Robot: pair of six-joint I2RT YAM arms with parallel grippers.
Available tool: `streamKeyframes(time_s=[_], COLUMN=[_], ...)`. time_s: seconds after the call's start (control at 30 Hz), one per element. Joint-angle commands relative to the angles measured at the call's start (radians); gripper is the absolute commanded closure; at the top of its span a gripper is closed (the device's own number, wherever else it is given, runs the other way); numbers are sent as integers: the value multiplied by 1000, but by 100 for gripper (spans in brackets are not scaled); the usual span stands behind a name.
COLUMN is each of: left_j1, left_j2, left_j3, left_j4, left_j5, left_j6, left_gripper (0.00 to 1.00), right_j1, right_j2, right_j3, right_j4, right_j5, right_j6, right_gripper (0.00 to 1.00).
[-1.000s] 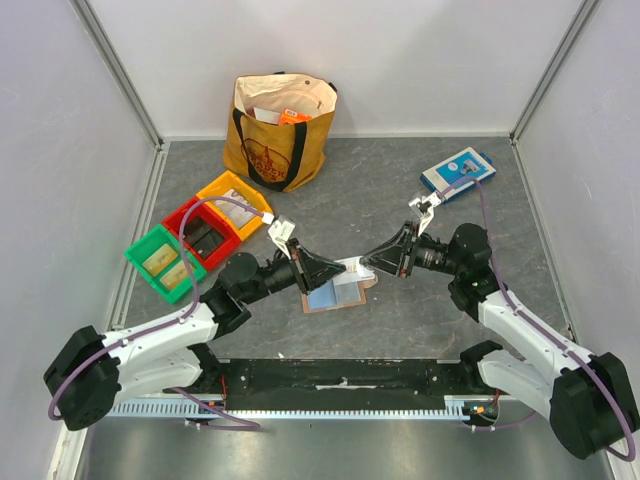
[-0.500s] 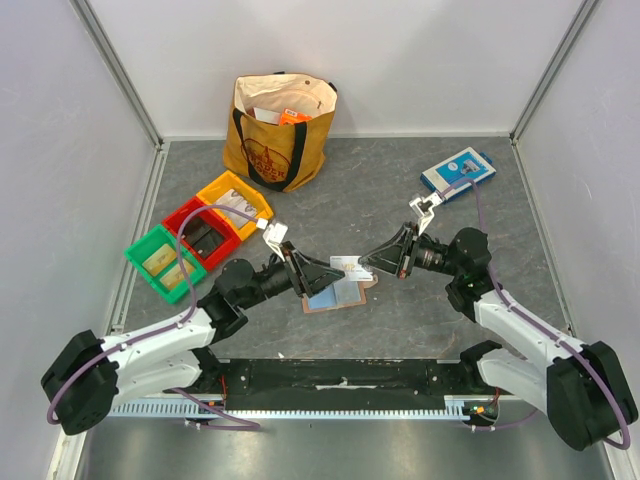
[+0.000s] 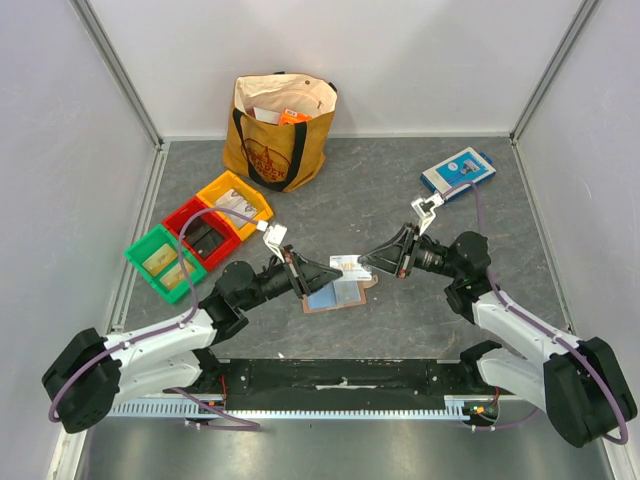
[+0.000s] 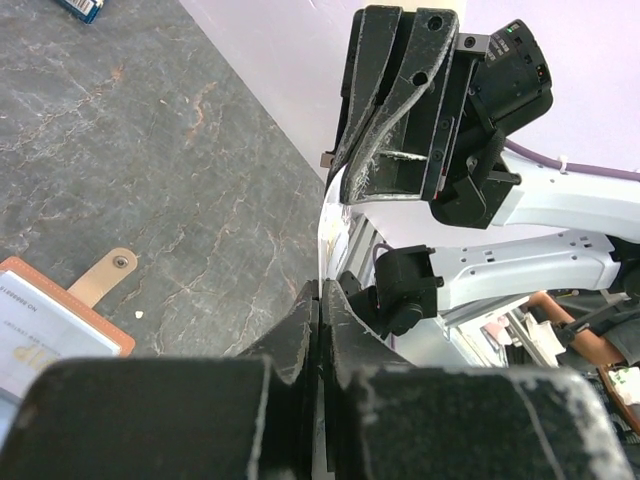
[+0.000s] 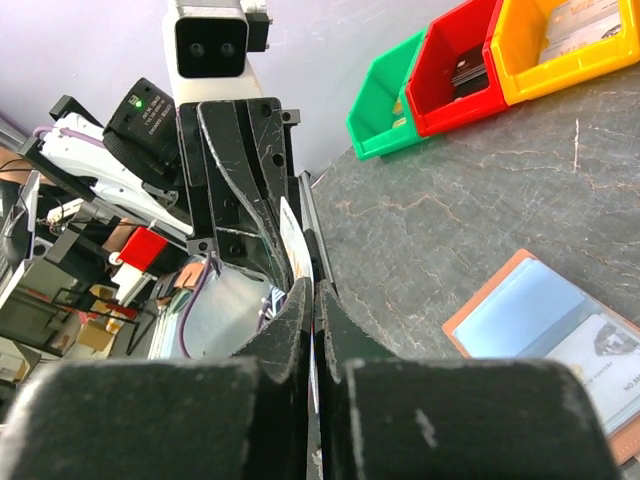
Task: Take the credit cards out of the card holder
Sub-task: Place the credit card in the storage box.
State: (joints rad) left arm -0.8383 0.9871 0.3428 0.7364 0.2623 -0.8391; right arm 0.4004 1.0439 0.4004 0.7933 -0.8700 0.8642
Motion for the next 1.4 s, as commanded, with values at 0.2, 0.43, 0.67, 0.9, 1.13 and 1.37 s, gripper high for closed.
streamKeyframes(time_s=[0.2,0.43,0.67,0.9,1.13,1.37], left_j1=[109,344,539,650,677,689], left_j2=[-155,-240,-219,25,280,442], left_j3=[-34,-30,-5,107,260,366], left_j4=[-124,-273,-402,-362,-388,-419], left_j5=[-109,-118,-258,-346,-485,-506], left_j6=[-17,-15,-22,32,37,3], left_gripper=[98,98,98,98,98,98], right_j1=[-3,-3,-3,58,92,106], right_j2=[-83,-154,-203,-248,-272,-278], right_j3=[38,77,83,89,100,103], right_j4=[-215,-459,-574,-647,-692,-703], right_j5=[114,206,275,362,410,437], right_j6=[-145,-310,-407,-476,-513,-530], right_gripper=[36,11,2,2,2,2])
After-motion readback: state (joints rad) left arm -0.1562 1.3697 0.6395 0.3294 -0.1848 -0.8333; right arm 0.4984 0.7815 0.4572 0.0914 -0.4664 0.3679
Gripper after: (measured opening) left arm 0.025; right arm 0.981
